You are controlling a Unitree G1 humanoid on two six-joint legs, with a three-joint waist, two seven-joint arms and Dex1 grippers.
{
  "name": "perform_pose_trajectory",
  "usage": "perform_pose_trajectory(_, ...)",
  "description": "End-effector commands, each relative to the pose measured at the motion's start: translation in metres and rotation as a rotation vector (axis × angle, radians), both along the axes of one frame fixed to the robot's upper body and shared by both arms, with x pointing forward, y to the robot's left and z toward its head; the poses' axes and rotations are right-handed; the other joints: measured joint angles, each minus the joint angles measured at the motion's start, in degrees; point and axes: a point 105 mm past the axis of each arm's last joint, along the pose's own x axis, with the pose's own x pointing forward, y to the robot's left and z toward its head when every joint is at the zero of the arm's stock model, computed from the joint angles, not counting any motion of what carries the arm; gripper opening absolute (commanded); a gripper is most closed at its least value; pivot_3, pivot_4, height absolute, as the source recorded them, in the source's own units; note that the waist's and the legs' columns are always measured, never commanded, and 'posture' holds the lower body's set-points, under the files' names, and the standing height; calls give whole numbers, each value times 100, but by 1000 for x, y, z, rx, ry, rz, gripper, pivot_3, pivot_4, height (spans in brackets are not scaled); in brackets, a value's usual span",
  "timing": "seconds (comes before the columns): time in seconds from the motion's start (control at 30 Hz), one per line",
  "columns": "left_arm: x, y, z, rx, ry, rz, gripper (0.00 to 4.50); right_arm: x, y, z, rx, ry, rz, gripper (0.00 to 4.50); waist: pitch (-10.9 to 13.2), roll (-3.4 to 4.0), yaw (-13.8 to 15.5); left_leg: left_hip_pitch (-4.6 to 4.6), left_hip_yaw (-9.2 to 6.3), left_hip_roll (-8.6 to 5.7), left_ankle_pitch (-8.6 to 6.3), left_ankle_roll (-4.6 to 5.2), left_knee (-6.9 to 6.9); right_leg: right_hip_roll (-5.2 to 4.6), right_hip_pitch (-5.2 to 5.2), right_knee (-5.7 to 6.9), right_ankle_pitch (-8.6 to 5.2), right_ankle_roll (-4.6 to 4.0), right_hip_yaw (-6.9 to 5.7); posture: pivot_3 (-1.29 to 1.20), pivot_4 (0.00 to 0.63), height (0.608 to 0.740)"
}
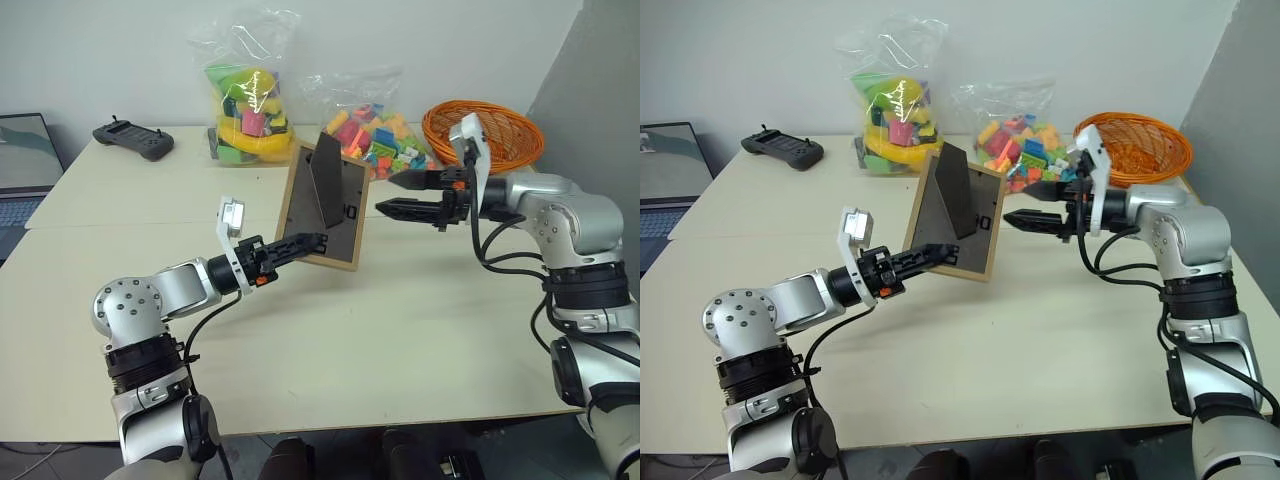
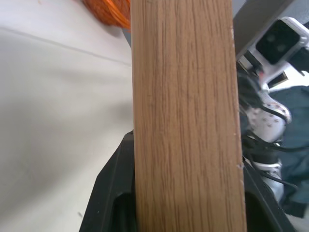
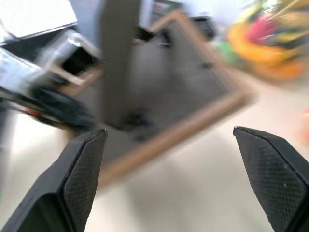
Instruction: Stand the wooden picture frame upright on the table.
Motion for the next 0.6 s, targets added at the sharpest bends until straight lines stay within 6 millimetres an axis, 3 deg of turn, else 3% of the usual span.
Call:
perform_pose_trajectory(0.03, -6, -4, 18, -129, 6, -86, 1339, 4, -15, 2, -321, -617, -80, 4451, 1, -1, 2, 0, 4, 1, 8, -14, -1, 0, 0, -1, 0, 0, 1, 0, 150, 740)
perform_pose_trajectory(0.17, -11, -11, 21, -212, 59, -117, 1339, -13, -3, -29, -562, -1026, 72, 4451, 3, -6, -4, -1, 14, 3, 10, -18, 1, -1, -1, -2, 0, 1, 7, 0, 150, 740)
perform_pose_trajectory(0.27, -22, -19, 17, -210, 101, -113, 1339, -22, 21, -42, -536, -1205, 142, 4451, 4, -6, -28, 3, 19, 7, 16, -28, 1, -1, -1, -4, 0, 1, 11, 0, 150, 740)
perform_pose_trajectory(0.47, -26, -30, 12, -209, 103, -81, 1339, -13, 42, -18, -442, -1414, 53, 4451, 4, -7, -2, 21, 24, 4, 27, -47, 0, 12, -2, 10, 0, 0, 42, 0, 150, 740)
perform_pose_trajectory(0.6, -28, -32, 12, -208, 95, -78, 1339, -14, 51, -21, -423, -1451, 90, 4451, 1, -13, 44, 23, 20, 2, 28, -50, 1, 12, 6, 2, 0, 0, 38, 0, 150, 740)
